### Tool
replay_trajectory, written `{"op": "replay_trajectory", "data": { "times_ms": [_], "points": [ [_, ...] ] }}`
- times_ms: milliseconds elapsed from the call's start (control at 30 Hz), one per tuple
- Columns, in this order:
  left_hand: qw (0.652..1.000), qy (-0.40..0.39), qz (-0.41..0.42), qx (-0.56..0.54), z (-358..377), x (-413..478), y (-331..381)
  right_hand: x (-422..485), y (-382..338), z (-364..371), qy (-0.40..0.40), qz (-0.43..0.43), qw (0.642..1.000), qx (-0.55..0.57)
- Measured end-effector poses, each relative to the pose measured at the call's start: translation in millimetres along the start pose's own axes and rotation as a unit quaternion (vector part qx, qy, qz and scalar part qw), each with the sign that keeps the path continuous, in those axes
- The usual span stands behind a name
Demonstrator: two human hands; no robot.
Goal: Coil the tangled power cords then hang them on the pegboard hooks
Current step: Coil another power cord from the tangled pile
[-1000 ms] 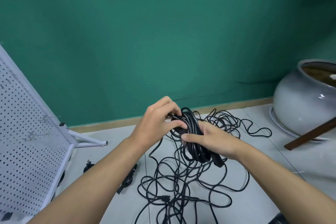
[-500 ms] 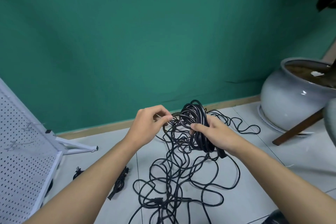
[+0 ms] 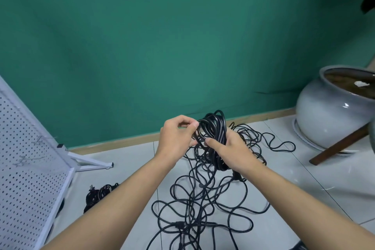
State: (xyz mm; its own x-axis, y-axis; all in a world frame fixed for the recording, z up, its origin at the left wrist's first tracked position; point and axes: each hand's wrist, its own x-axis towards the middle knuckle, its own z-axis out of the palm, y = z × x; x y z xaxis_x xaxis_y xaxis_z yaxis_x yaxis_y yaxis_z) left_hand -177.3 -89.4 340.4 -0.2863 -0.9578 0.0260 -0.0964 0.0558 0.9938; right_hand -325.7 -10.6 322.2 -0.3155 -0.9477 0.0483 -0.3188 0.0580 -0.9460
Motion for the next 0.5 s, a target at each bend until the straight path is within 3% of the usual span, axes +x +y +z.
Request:
{"op": "replay_trajectory", "data": {
  "times_ms": [200,367,500],
  "points": [
    [0.997,-0.060,-0.016,-0.042,-5.2,-3.2,1.3,0.6,-0.3,0.2,-0.008,-0.007,1.000,0.024],
    [0.993,-0.046,-0.039,-0.099,-6.7,-0.4,-0.2,-4.1,-8.0,-2.2,-0.063,-0.034,0.997,0.039],
    [0.992,-0.038,-0.046,-0.109,-5.3,1.3,-6.1,-0.7,-3.2,-1.4,-0.059,-0.035,0.997,0.028]
  ]
}}
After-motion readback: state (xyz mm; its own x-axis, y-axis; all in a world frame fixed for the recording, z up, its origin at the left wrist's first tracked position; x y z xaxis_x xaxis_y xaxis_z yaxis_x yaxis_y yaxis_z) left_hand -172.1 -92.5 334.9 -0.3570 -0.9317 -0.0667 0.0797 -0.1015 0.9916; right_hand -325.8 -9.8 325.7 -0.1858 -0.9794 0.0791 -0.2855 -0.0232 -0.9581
